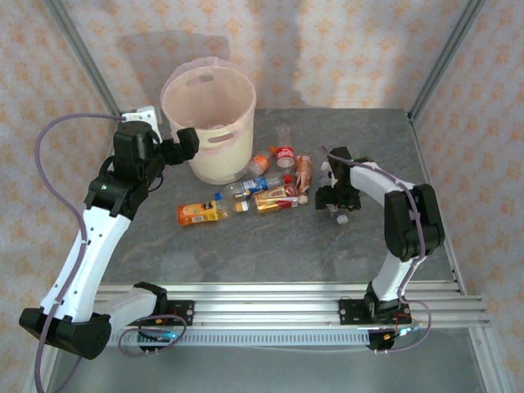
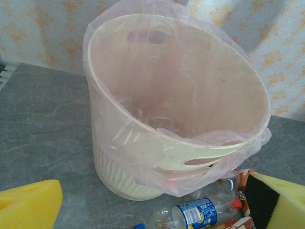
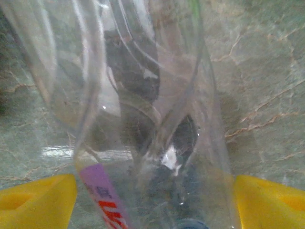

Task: Put the plastic bottles in the bin

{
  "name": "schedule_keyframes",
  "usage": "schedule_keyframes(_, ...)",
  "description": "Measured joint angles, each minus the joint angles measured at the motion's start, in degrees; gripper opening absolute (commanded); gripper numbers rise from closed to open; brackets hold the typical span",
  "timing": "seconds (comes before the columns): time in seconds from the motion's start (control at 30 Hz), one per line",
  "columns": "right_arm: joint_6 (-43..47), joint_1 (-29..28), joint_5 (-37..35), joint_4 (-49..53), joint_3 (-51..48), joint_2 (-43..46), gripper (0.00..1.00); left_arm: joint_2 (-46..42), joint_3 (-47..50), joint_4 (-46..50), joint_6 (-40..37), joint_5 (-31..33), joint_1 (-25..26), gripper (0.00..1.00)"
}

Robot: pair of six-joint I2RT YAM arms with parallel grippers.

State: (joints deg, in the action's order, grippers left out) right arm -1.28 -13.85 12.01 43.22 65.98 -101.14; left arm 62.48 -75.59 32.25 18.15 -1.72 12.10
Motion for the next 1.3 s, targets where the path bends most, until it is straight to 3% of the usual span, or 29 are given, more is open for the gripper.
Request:
schedule_keyframes(0.17,-1.01,0.00,-0.17,-0.59,-0.74,-0.48,0.73,0.00,0.00,0.00,0.09,0.00,0.00,1.00)
schedule_keyframes(0.4,-1.84,-0.63,-1.25,-1.75,-0.96,-1.36,0.43,0.44,-0.31,0.07,1.64,0.66,0.00,1.00)
schedule_keyframes(0.5,-1.90,-0.92,-1.95,-2.16,-1.01,-1.22,0.37,0.57,-0.44,0.04,2.34,0.66,0.00,1.00)
schedule_keyframes(0.7,-2.36,-1.90,-2.67,-2.60,-2.86,2.23,0.32,0.57,-0.46,0.02,3.50,0.61,0.02,1.00)
schedule_keyframes(0.9,-3.65,-2.03,-1.20,-2.75,-3.76,14.36,0.32,0.57,-0.55,-0.26,5.09,-0.87,0.31,1.00)
schedule_keyframes(1.13,-5.55,-2.97,7.15,-6.93,-4.15,30.01,0.33,0.70,-0.55,-4.20,7.34,-4.46,4.17,1.00)
schedule_keyframes(1.3,-7.21,-6.40,13.66,-13.03,-5.03,36.15,0.34,3.80,-2.29,-7.02,7.34,-8.24,9.11,1.00)
